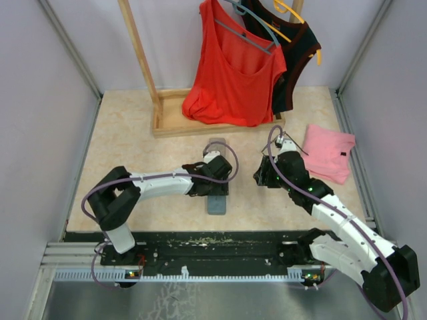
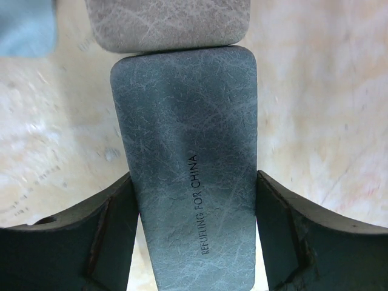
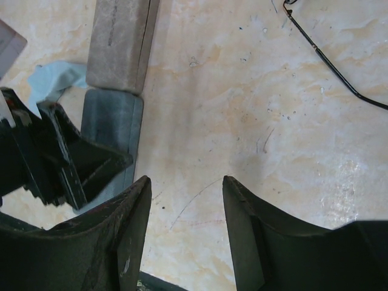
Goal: Organize the sunglasses
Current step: Move the sunglasses case at the center of the board, then place the sunglasses case at the center of the board.
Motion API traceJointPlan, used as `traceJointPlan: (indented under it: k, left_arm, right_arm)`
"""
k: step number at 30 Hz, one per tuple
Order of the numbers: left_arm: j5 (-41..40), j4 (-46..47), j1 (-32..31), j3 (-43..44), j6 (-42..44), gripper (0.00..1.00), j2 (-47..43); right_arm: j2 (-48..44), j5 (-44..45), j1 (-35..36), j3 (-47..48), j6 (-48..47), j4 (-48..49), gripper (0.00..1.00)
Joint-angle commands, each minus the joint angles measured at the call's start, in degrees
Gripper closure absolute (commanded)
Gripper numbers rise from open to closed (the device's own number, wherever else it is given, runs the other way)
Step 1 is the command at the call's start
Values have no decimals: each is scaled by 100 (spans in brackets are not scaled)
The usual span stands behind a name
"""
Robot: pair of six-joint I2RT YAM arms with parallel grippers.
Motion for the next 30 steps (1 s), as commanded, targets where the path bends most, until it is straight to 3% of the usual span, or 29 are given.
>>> traceJointPlan:
  k: [1, 12, 18, 28, 30]
  left_arm:
    - [-306, 201, 524, 174, -83, 81, 248]
    - [-119, 713, 539, 305, 776, 75, 321]
    - [303, 864, 431, -153, 565, 52, 133]
    - [649, 788, 222, -427, 84, 28, -305]
    - [614, 701, 220, -436, 41, 14, -424]
  right_arm:
    - [-141, -8, -3, 87, 50, 66, 49]
    - [-210, 12, -2, 45, 55, -21, 48]
    - [-203, 55, -6, 47, 51, -118, 44]
    - [-196, 166, -1, 34, 109, -302, 41]
    - [-201, 199, 1, 44, 109, -343, 40]
